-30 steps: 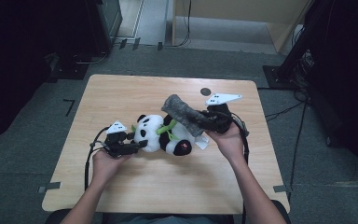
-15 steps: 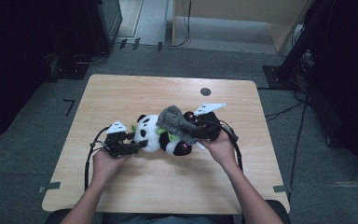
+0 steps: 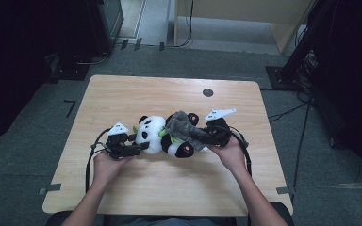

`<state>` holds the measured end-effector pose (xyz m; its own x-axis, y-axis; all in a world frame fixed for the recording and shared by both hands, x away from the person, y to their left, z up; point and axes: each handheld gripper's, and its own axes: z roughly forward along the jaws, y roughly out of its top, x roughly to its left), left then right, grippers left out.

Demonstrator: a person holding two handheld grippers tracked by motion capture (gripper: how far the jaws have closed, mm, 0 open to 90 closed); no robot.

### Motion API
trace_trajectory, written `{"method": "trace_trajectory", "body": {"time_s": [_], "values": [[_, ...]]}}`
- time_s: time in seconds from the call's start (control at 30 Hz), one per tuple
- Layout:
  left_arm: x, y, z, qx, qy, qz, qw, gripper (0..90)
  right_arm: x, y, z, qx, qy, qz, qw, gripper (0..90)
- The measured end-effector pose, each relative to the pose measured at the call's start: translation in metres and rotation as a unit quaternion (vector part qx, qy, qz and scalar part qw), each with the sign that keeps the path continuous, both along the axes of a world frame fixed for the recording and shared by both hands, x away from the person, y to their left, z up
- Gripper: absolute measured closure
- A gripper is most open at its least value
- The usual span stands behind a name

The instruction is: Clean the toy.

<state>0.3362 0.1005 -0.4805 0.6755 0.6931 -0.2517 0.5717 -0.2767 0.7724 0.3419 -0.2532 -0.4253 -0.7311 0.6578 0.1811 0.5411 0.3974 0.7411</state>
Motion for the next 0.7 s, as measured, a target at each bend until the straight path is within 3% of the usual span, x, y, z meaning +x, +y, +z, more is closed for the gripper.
{"method": "trace_trajectory", "body": {"time_s": [0.33,0.7], "values": [[0.002,0.001,0.0,-0.006,0.01,-0.001,0.9999,36.0,-0.003,-0.014,-0.014,-0.012,0.014,-0.013,0.9997,74.2],[0.004,0.002,0.0,-0.008,0.012,-0.003,0.9999,34.9,0.001,-0.029,-0.036,-0.023,0.061,-0.036,0.9972,75.2]]}}
